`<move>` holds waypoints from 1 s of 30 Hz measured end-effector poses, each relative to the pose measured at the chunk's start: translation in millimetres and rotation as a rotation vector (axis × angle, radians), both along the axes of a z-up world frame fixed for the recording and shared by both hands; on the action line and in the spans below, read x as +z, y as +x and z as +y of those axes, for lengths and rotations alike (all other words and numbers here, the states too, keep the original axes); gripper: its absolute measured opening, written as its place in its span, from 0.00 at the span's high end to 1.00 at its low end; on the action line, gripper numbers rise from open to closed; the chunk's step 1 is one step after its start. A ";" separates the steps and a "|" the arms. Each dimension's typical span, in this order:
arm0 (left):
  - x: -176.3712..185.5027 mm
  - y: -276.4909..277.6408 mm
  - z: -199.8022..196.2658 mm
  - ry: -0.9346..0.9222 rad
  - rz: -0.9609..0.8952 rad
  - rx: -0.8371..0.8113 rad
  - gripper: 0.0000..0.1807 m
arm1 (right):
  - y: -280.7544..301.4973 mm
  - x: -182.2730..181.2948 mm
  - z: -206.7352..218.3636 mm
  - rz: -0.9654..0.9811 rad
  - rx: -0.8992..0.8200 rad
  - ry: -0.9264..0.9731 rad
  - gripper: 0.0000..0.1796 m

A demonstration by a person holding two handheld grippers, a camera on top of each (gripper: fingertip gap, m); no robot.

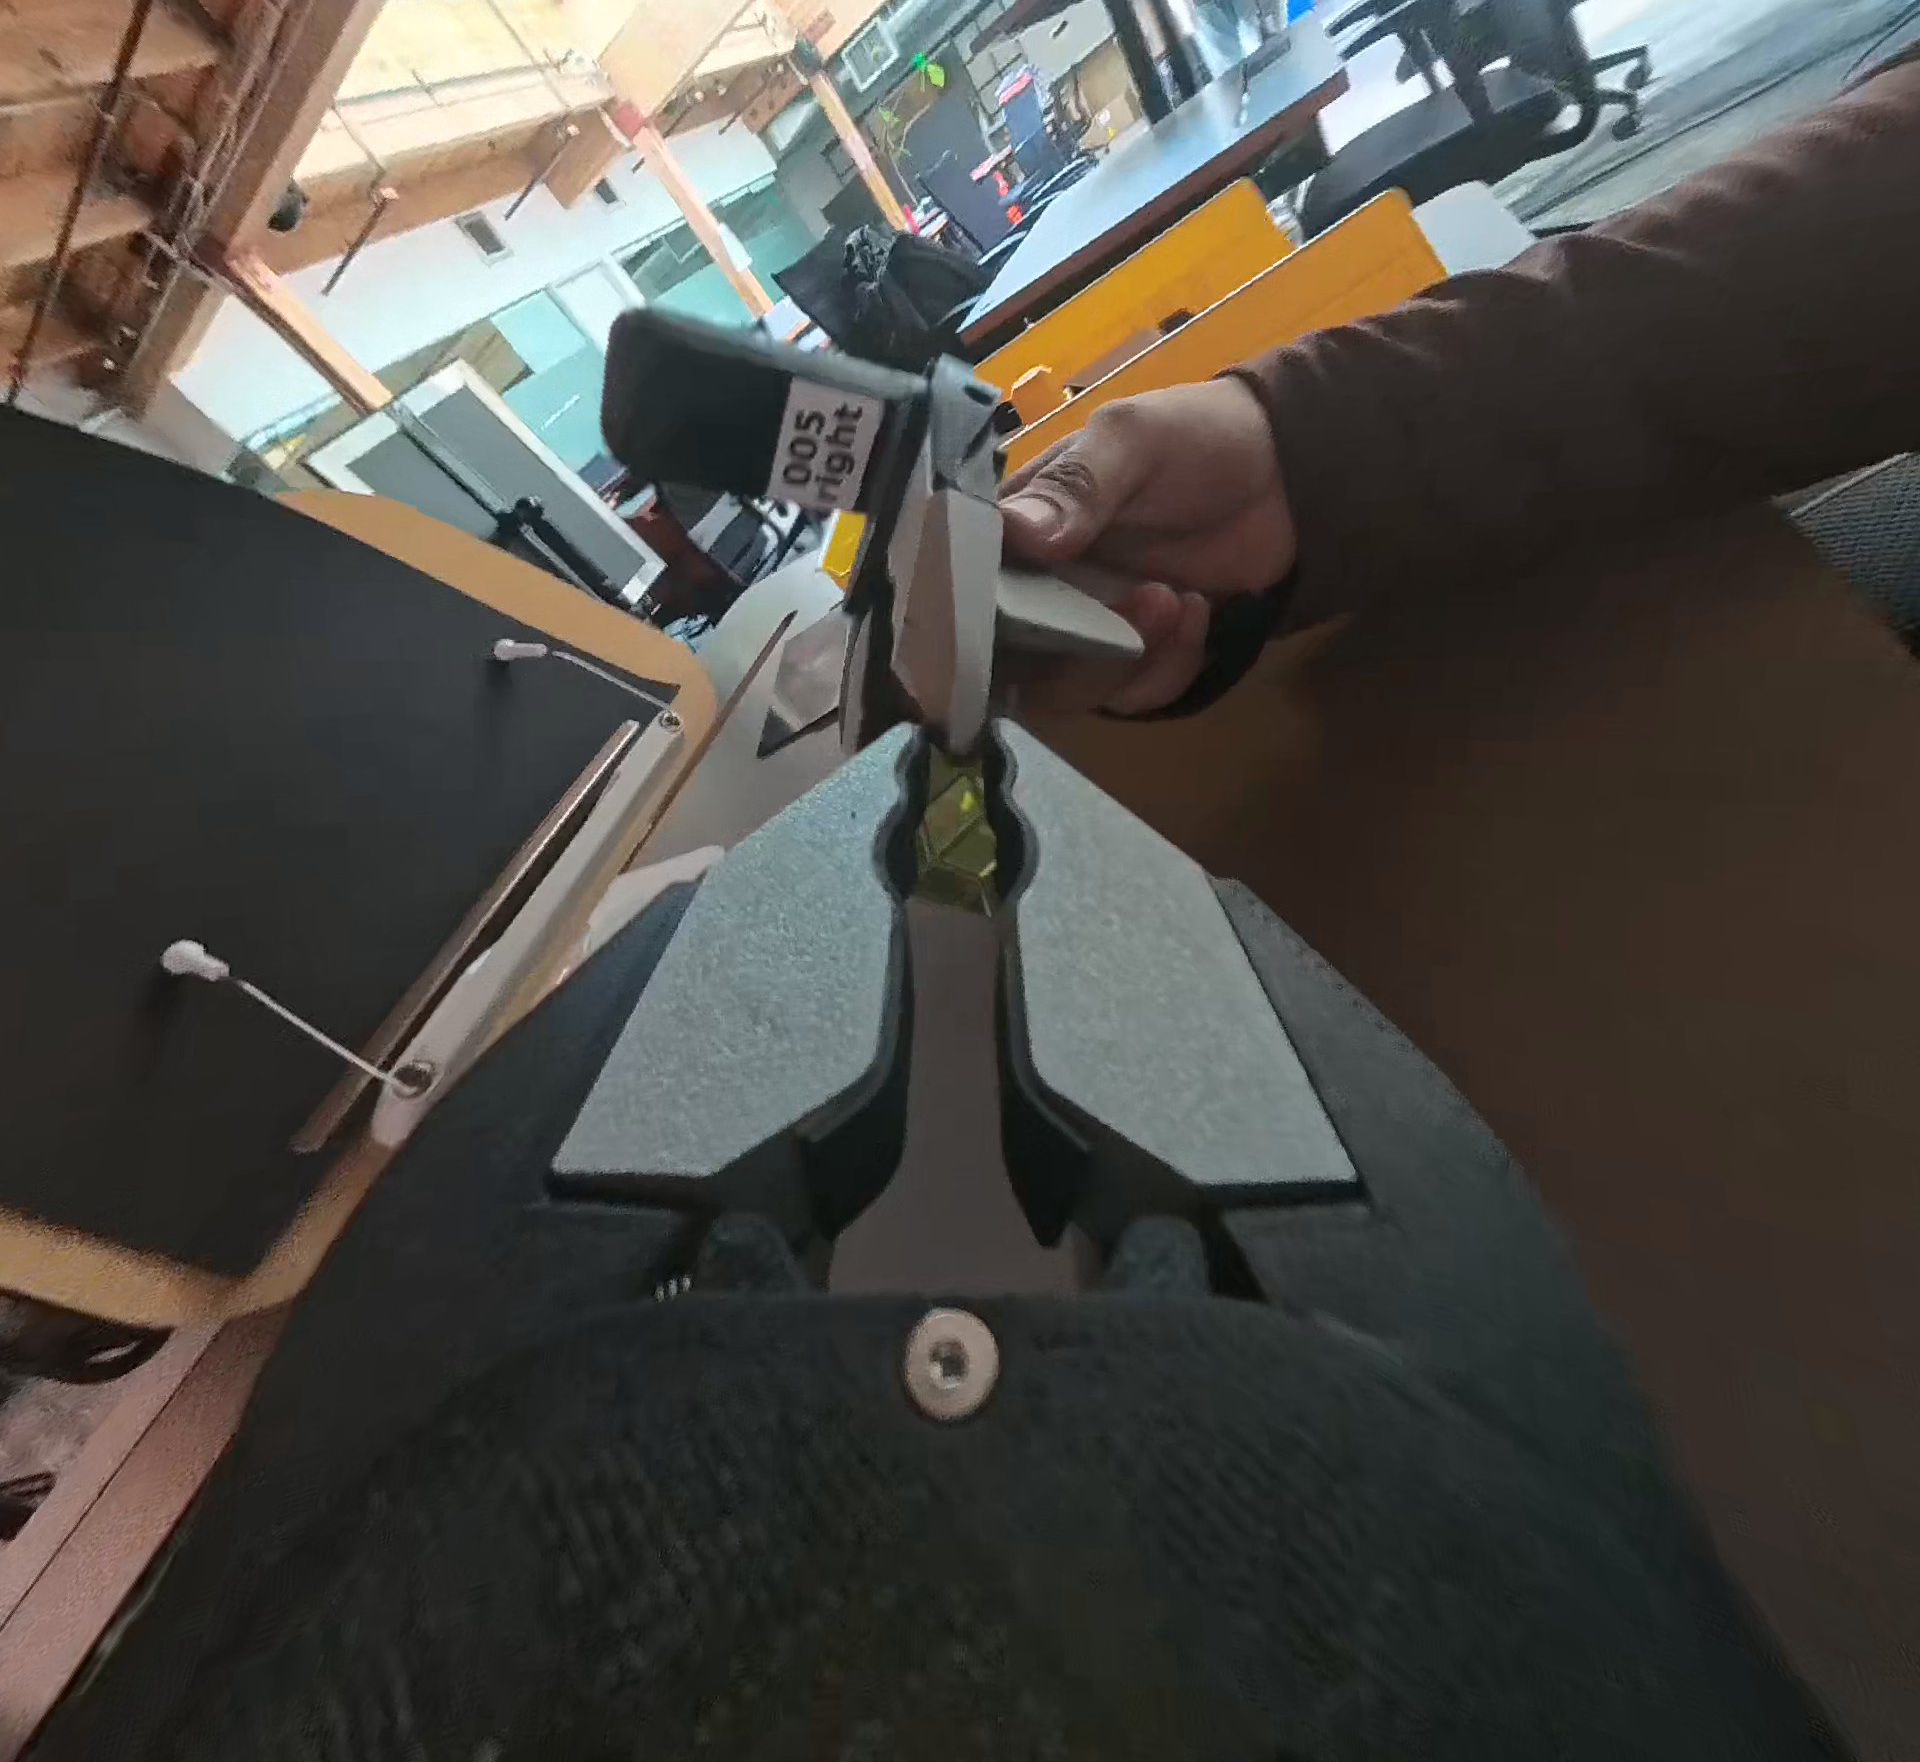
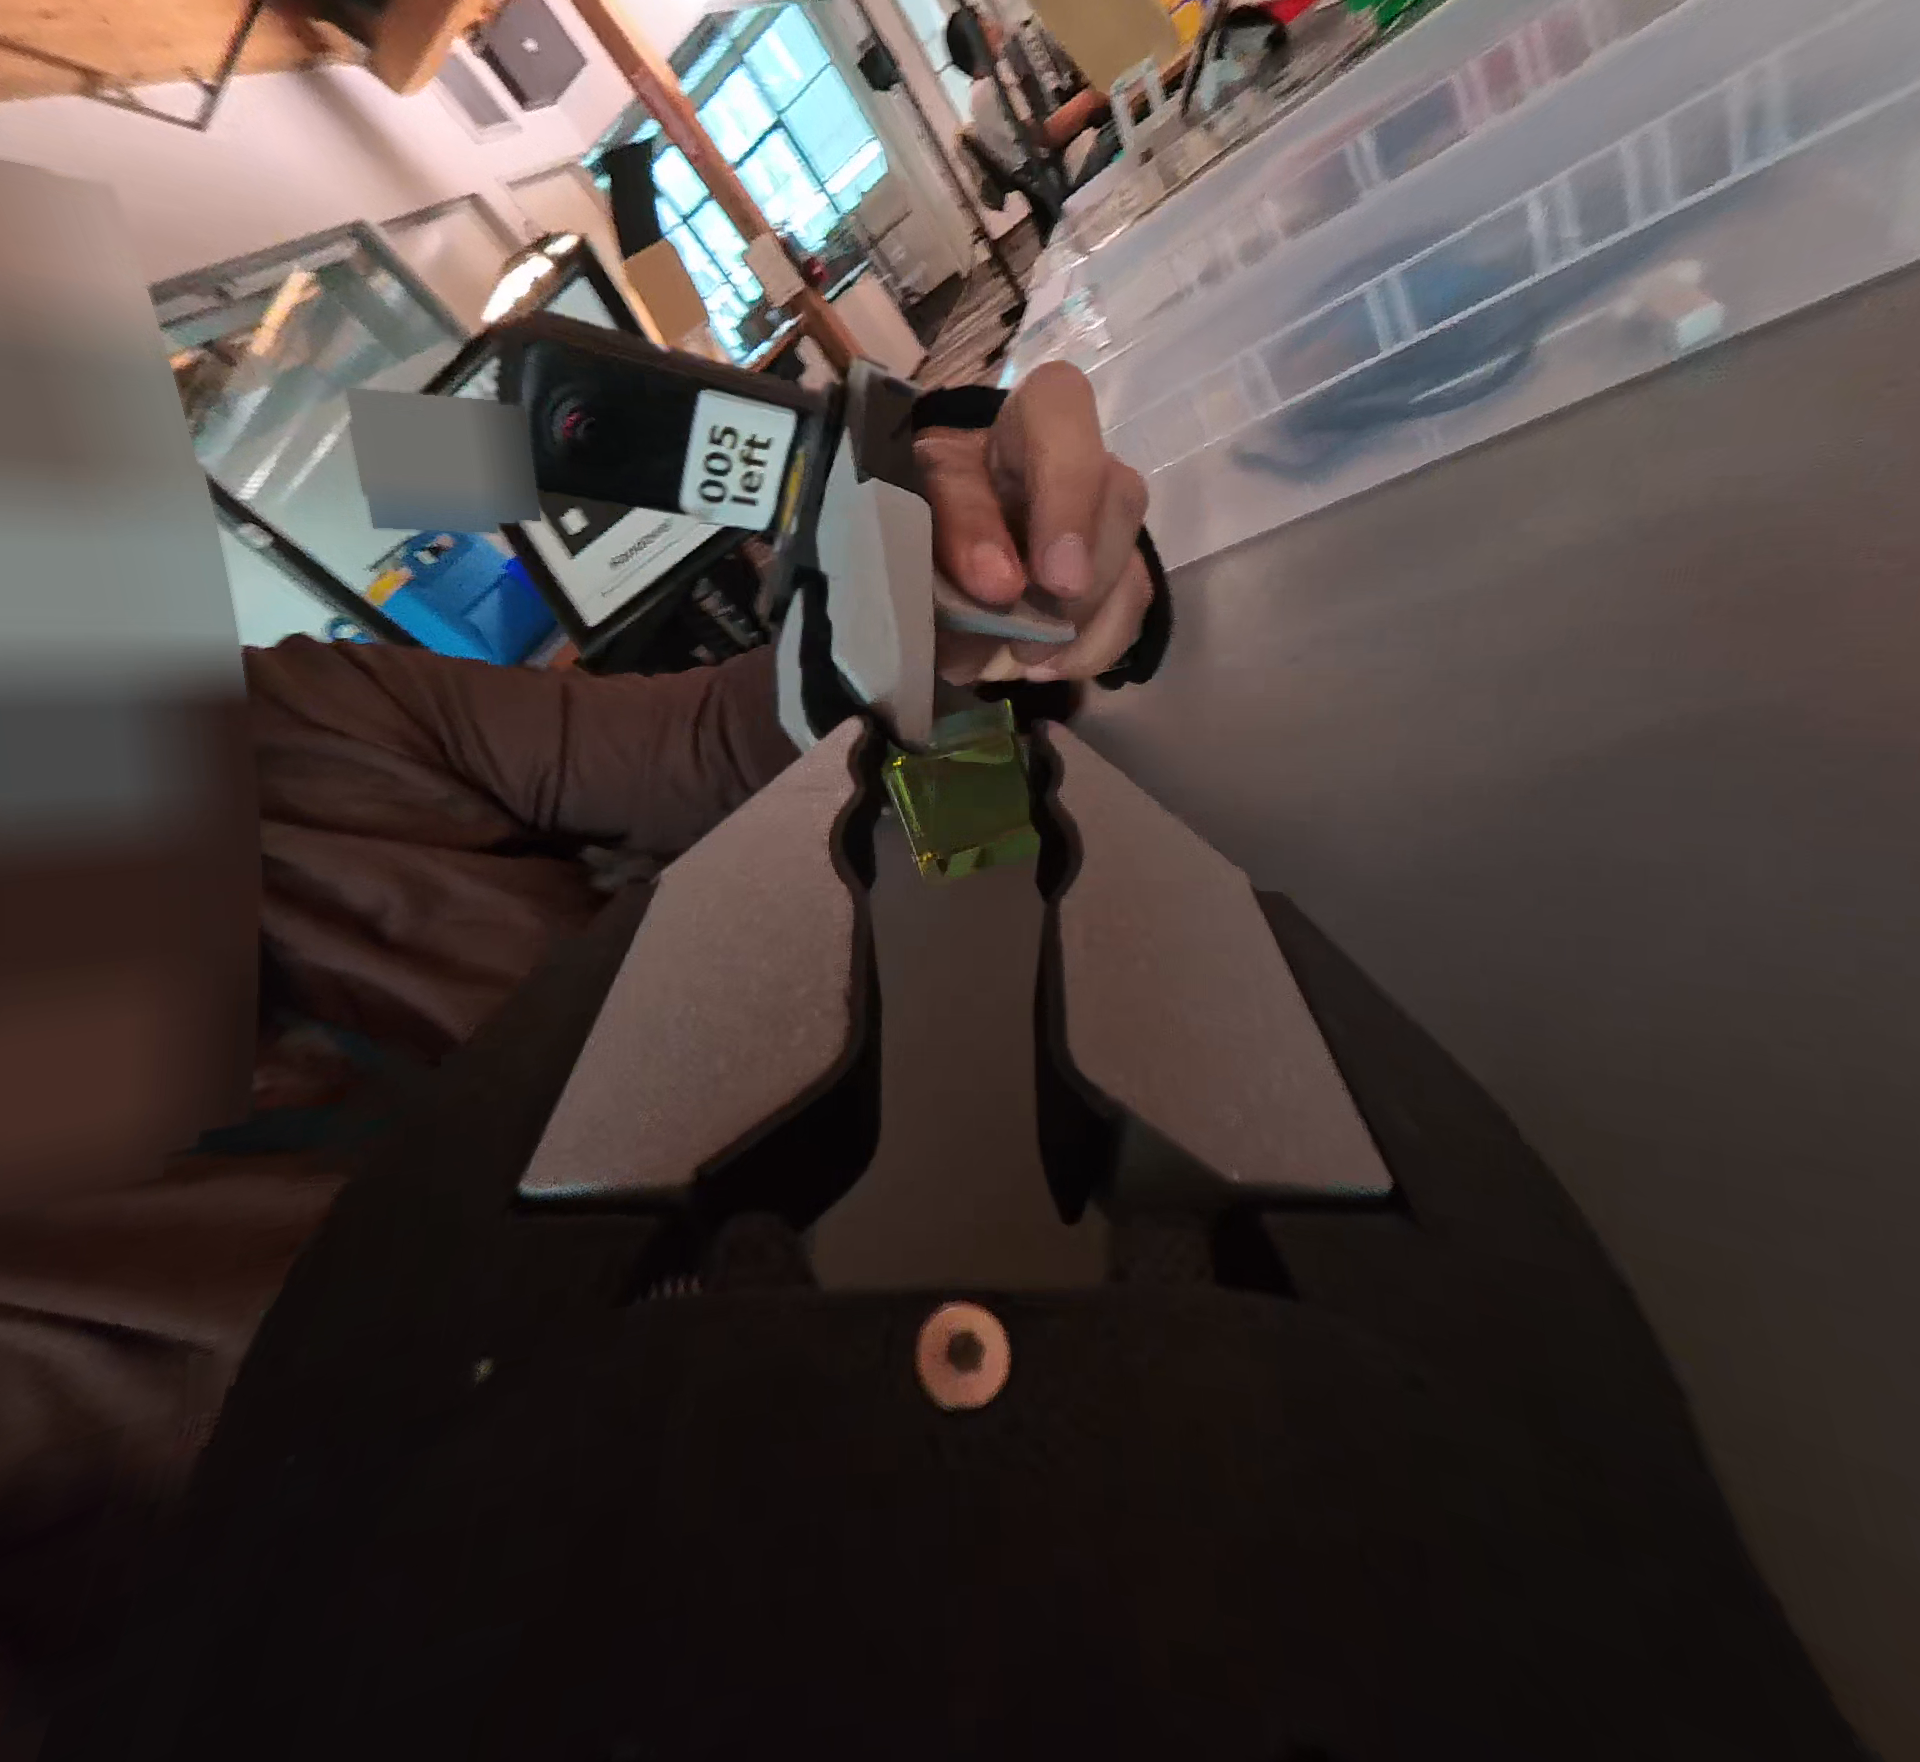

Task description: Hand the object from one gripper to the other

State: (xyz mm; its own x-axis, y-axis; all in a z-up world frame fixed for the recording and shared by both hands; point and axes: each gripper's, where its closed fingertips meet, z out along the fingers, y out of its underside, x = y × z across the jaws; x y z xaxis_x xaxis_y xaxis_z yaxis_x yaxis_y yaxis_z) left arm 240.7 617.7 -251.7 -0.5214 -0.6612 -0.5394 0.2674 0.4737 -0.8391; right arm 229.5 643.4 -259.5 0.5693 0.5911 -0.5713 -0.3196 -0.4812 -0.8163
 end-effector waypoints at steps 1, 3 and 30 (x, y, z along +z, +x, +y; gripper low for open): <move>-0.6 2.0 1.7 -0.003 -0.001 0.011 0.97 | 2.3 -0.7 1.4 -0.010 -0.017 -0.003 0.86; 0.3 3.3 2.0 -0.012 -0.013 0.021 0.96 | 3.4 0.4 1.8 0.005 -0.020 -0.006 0.86; -28.7 42.4 70.7 -0.180 0.218 0.349 0.87 | 160.8 92.4 -73.1 -0.639 -0.942 0.001 0.86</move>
